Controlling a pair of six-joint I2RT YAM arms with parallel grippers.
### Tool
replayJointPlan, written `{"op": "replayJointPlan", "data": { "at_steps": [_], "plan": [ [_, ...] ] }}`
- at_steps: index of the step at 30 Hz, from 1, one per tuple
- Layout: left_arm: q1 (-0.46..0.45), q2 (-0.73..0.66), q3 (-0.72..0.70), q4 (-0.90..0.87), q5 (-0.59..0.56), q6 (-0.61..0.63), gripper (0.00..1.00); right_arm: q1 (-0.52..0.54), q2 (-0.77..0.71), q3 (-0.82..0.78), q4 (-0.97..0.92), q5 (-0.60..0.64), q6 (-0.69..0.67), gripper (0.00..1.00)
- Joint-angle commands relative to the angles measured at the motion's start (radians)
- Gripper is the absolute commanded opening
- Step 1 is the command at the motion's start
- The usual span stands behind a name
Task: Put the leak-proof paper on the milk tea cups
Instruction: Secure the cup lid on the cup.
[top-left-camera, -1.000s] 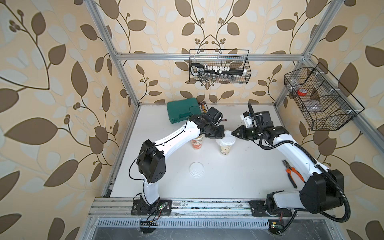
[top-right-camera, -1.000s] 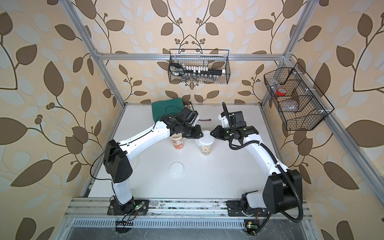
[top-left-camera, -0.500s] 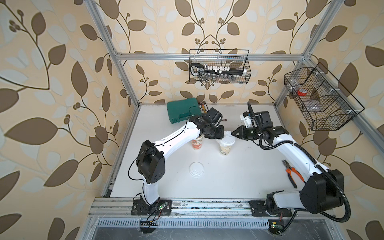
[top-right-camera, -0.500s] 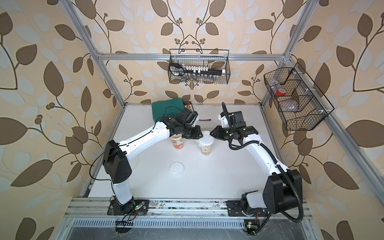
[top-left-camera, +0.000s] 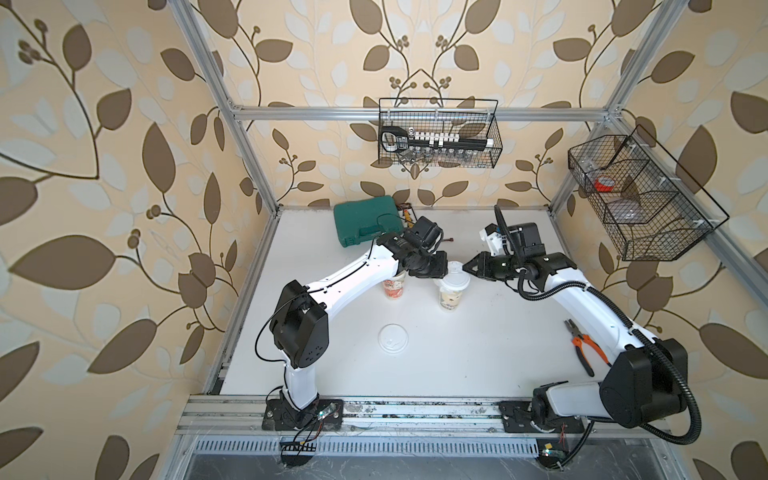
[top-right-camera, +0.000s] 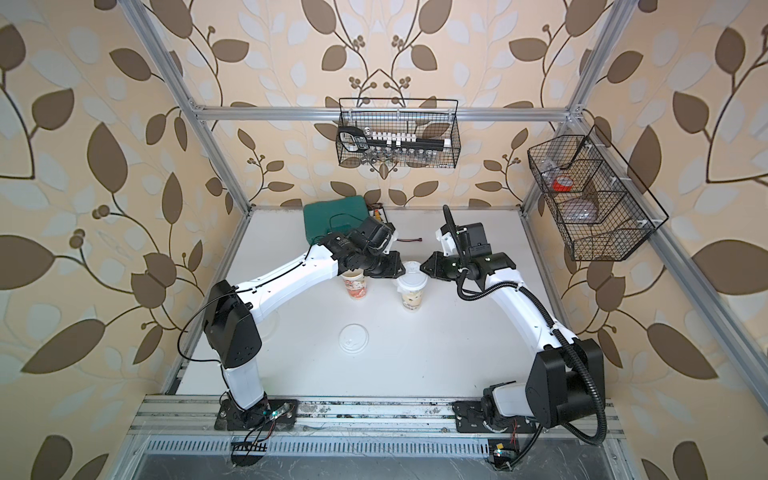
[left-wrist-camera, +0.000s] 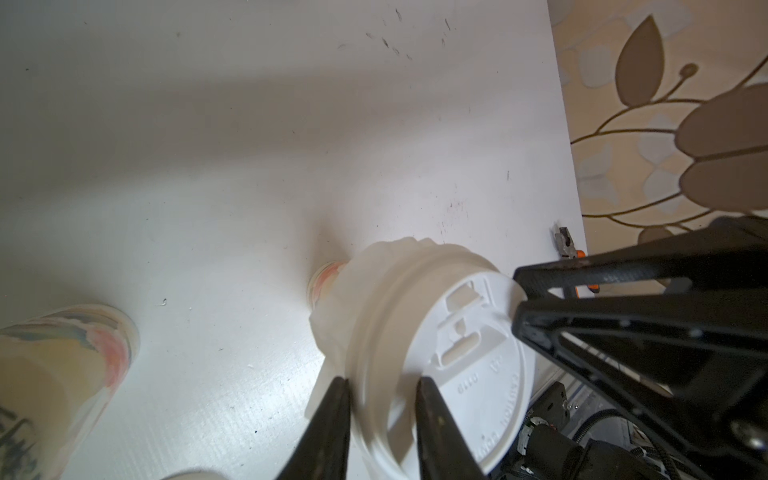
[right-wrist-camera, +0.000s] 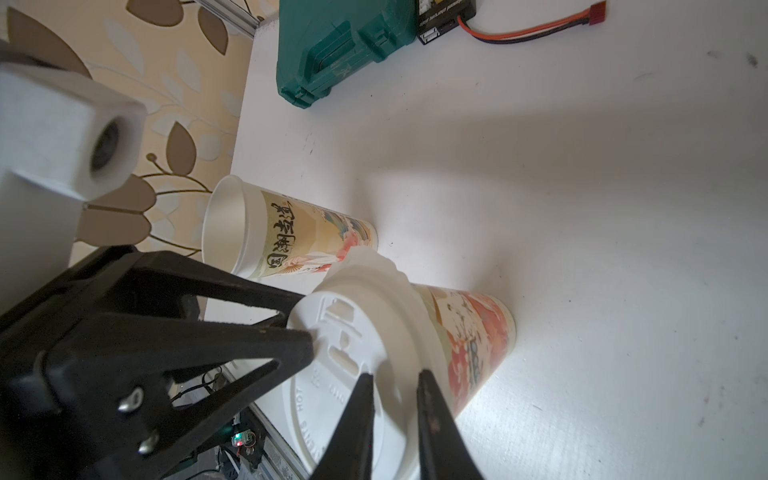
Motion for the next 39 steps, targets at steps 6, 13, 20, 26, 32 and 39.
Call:
{"op": "replayJointPlan", "data": {
  "at_steps": [6, 13, 20, 26, 32, 39],
  "plan": [
    [0.015, 0.014, -0.071, -0.067, -0.033, 0.005, 0.29, 0.005, -0.001, -0.045, -0.017, 0.024, -0.017, 0.2],
    [0.014, 0.019, -0.096, -0.055, -0.024, -0.005, 0.28, 0.006, -0.01, -0.072, -0.009, 0.024, -0.016, 0.19],
    [0.009, 0.016, -0.128, -0.041, -0.016, -0.015, 0.28, 0.006, -0.028, -0.098, -0.006, 0.027, -0.013, 0.19],
    [0.003, 0.013, -0.164, -0.033, -0.014, -0.024, 0.27, 0.007, -0.039, -0.122, 0.0, 0.027, -0.007, 0.19],
    [-0.004, 0.011, -0.192, -0.023, -0.014, -0.029, 0.27, 0.008, -0.045, -0.131, 0.003, 0.027, -0.003, 0.19],
    [-0.015, 0.004, -0.178, -0.031, -0.04, -0.025, 0.26, 0.009, -0.056, -0.084, -0.018, 0.026, -0.003, 0.25]
  ]
}}
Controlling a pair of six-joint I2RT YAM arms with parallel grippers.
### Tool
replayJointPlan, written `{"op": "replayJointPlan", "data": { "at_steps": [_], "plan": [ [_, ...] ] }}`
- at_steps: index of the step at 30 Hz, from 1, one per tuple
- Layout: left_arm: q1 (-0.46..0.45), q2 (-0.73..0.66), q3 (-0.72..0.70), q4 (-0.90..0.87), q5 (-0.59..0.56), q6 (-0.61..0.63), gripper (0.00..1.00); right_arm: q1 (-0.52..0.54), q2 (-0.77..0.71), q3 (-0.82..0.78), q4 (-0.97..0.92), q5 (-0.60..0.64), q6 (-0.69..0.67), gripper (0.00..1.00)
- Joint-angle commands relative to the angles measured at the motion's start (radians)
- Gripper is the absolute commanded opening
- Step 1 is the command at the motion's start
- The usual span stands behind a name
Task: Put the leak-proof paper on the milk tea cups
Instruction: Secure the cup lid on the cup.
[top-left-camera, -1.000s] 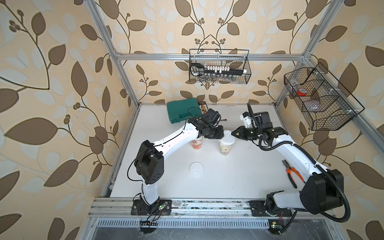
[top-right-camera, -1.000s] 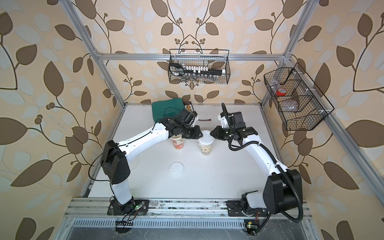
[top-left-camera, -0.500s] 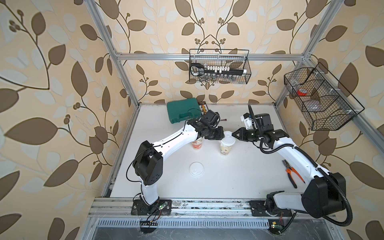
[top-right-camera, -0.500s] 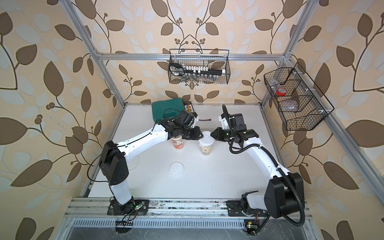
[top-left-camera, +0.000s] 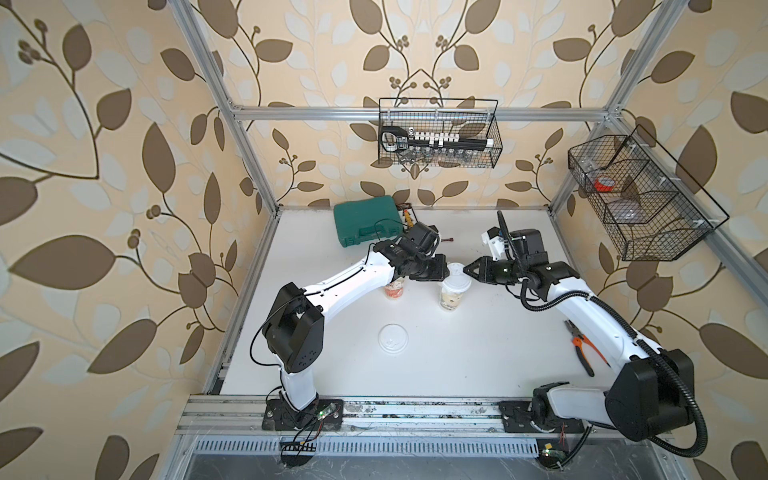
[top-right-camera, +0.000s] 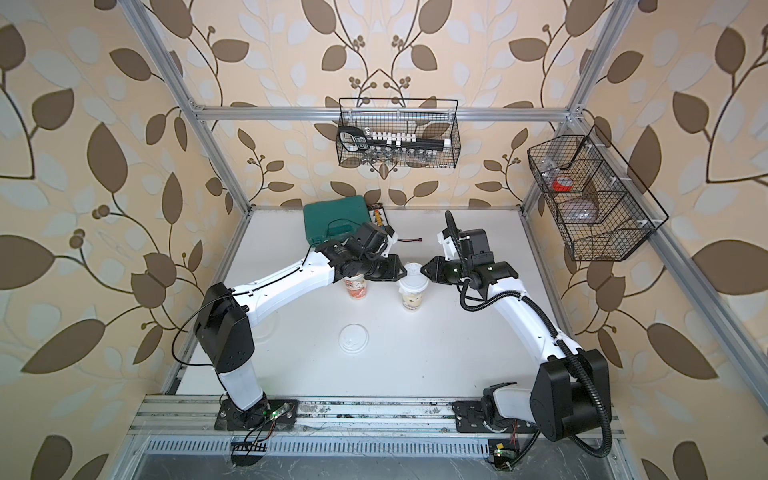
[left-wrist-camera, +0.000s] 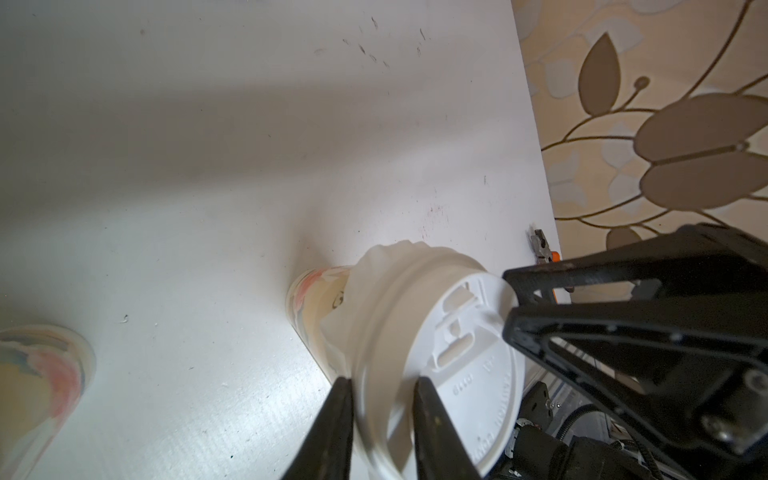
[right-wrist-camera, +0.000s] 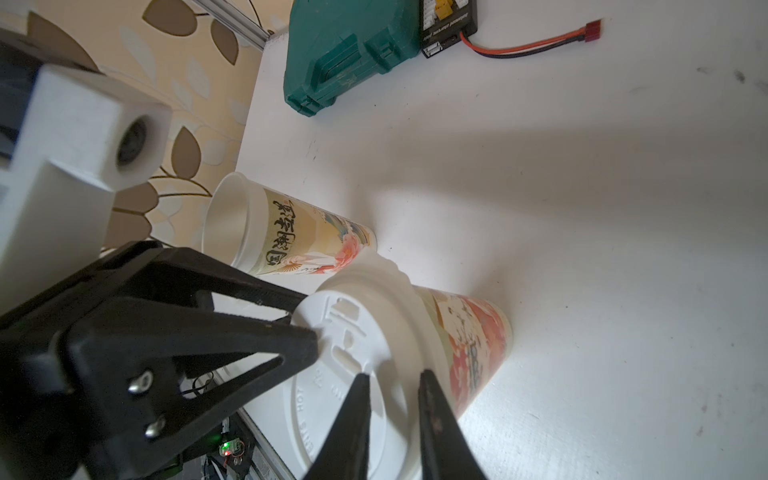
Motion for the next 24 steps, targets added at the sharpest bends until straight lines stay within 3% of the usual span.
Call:
{"op": "replayJointPlan", "data": {
  "at_steps": [1, 15, 18, 24],
  "plan": [
    [-0.016, 0.051, -0.051, -0.175, -0.078, -0.002, 0.26, 0.007, 0.004, 0.012, -0.102, 0.018, -0.002, 0.27],
    [-0.027, 0.057, -0.041, -0.18, -0.088, -0.001, 0.26, 0.009, -0.012, 0.08, -0.147, 0.033, -0.011, 0.4],
    [-0.031, 0.061, -0.034, -0.182, -0.089, 0.0, 0.26, 0.015, -0.021, 0.085, -0.158, 0.04, -0.013, 0.4],
    [-0.034, 0.062, -0.027, -0.183, -0.089, 0.0, 0.26, 0.025, -0.038, 0.082, -0.18, 0.046, -0.009, 0.29]
  ]
}}
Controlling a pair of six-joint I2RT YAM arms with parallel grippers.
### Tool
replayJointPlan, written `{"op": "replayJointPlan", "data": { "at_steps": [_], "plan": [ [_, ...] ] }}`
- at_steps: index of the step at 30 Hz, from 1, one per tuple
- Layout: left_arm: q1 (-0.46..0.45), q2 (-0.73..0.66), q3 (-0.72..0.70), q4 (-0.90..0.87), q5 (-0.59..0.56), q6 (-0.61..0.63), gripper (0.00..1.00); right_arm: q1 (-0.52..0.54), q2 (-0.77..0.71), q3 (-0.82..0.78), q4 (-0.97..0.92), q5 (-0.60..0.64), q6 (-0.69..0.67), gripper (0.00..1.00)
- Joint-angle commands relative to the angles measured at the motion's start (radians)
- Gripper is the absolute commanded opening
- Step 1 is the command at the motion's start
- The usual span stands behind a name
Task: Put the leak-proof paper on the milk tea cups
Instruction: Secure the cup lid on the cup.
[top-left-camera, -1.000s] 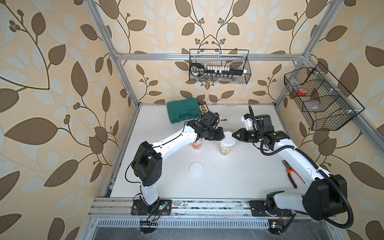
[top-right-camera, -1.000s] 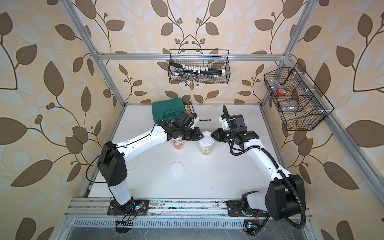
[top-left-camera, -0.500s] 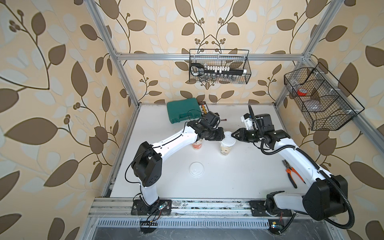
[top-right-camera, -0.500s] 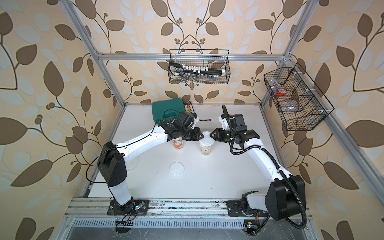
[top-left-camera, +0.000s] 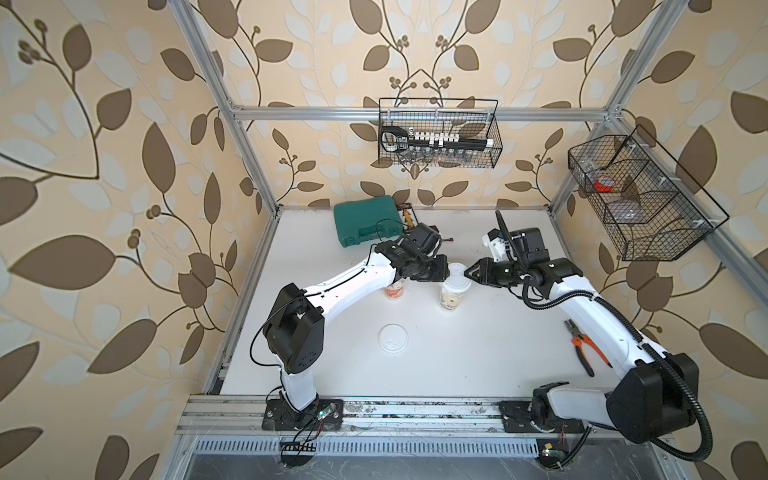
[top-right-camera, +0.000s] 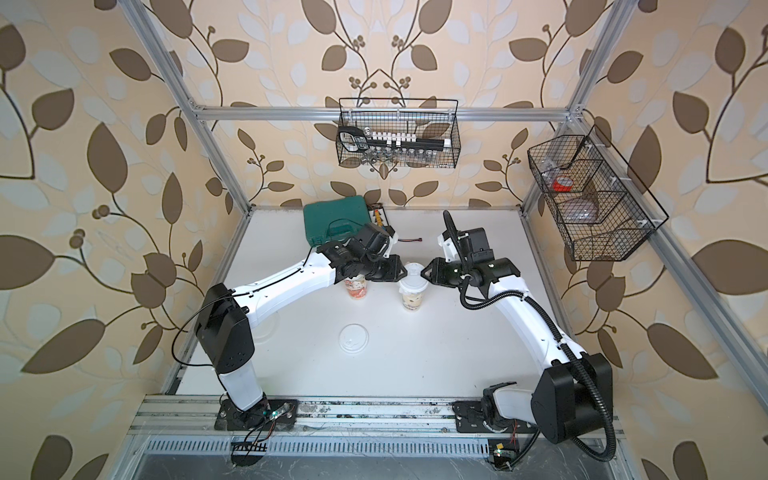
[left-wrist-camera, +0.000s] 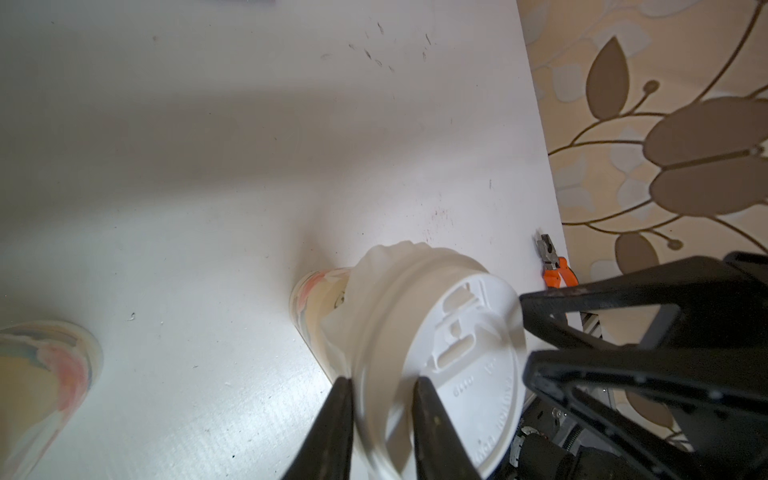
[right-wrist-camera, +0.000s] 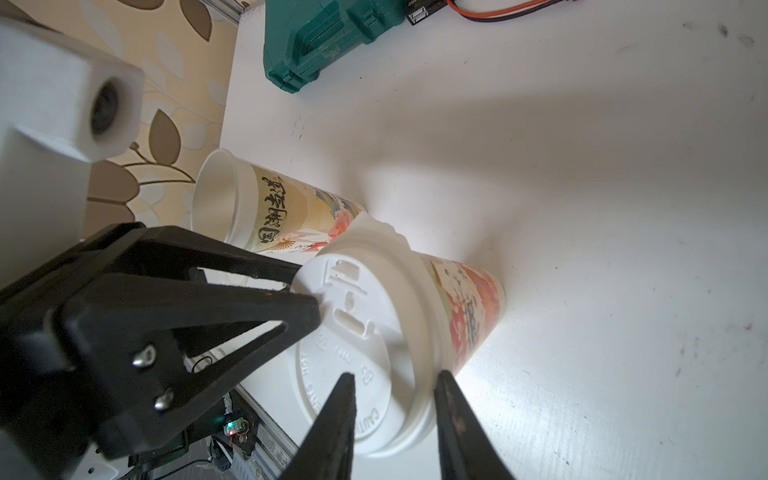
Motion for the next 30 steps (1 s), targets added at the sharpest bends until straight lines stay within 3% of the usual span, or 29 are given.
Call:
{"op": "replayJointPlan", "data": {
  "at_steps": [1, 4, 30],
  "plan": [
    [-0.014, 0.063, -0.032, -0.176, -0.054, 0.011, 0.26, 0.009, -0.024, 0.023, -0.033, 0.016, -0.009, 0.28],
    [-0.016, 0.064, -0.029, -0.176, -0.054, 0.01, 0.26, 0.01, -0.022, 0.008, -0.033, 0.013, -0.004, 0.23],
    [-0.025, 0.073, -0.055, -0.164, -0.045, 0.004, 0.25, 0.019, -0.028, -0.155, 0.001, 0.007, 0.033, 0.23]
  ]
}}
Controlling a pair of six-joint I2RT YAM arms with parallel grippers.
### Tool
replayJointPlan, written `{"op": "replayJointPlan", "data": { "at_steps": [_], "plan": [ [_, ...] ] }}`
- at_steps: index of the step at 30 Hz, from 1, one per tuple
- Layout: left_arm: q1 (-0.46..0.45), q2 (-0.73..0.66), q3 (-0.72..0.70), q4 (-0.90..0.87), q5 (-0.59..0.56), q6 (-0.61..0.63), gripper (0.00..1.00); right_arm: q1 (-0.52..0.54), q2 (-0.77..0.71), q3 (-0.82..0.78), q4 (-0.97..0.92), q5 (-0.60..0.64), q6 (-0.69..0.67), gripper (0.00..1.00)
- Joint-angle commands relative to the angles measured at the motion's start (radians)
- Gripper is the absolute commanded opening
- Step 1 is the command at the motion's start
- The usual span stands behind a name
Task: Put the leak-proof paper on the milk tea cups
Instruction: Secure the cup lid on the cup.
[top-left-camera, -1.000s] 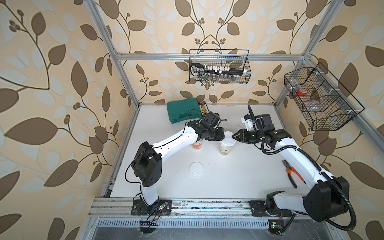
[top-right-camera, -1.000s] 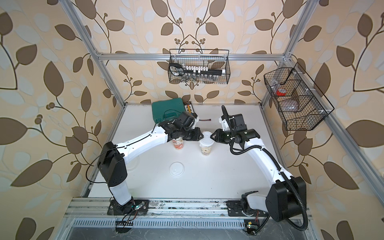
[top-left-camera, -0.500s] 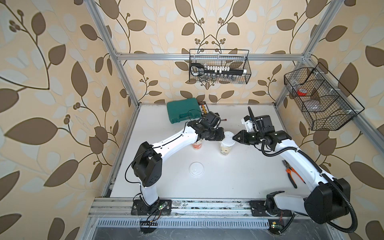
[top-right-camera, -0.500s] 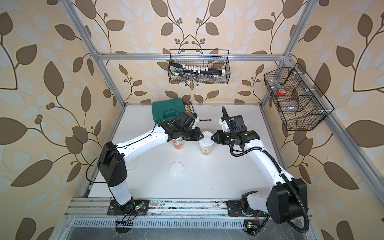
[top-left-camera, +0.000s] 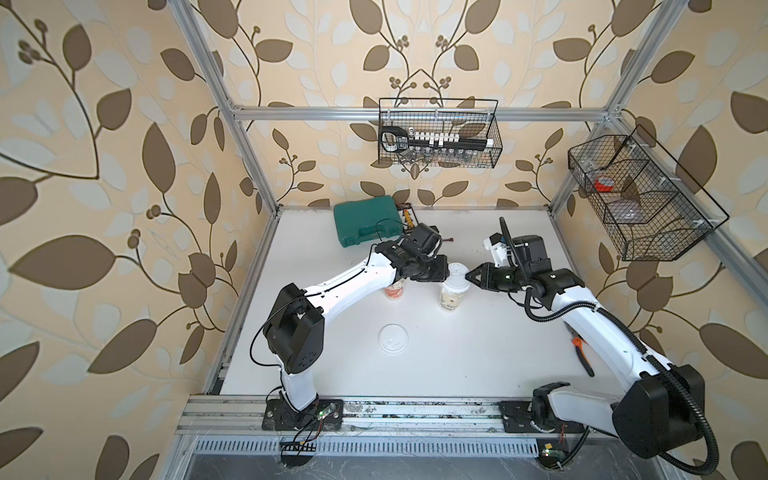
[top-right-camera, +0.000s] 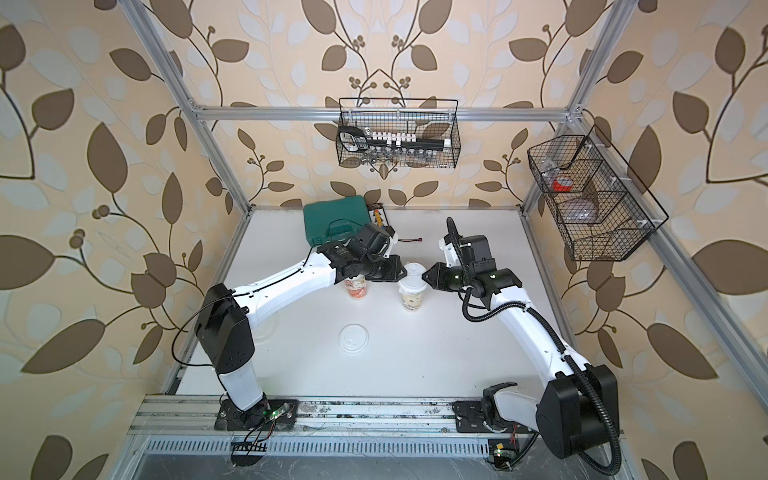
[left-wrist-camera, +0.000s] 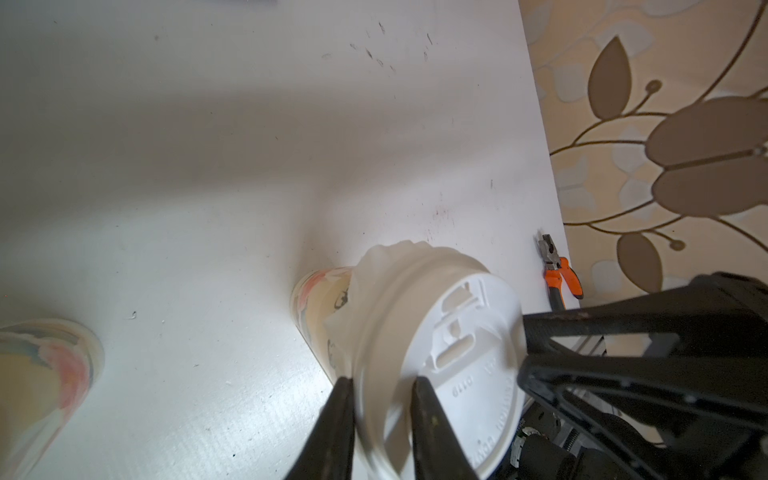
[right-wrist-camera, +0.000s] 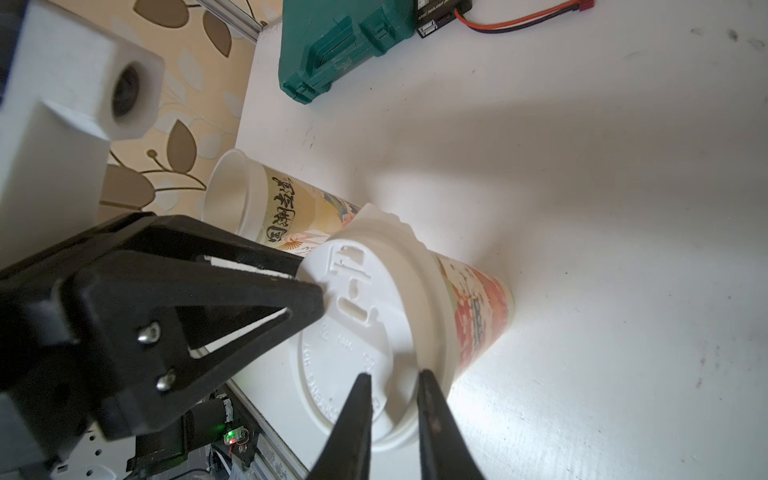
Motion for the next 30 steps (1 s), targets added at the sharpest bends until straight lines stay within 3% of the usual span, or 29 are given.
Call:
{"op": "replayJointPlan", "data": {
  "at_steps": [1, 8, 12, 30],
  "plan": [
    [-0.02, 0.071, -0.056, -0.164, -0.041, 0.006, 0.24, 0.015, 0.029, -0.038, -0.11, 0.016, 0.003, 0.23],
    [-0.021, 0.072, -0.043, -0.171, -0.044, 0.01, 0.25, 0.021, 0.011, 0.093, -0.157, 0.089, -0.039, 0.34],
    [-0.022, 0.071, -0.04, -0.173, -0.044, 0.012, 0.25, 0.021, 0.028, 0.143, -0.166, 0.133, -0.062, 0.36],
    [-0.023, 0.079, -0.028, -0.181, -0.043, 0.017, 0.25, 0.022, 0.206, 0.248, -0.078, 0.05, -0.04, 0.29]
  ]
}}
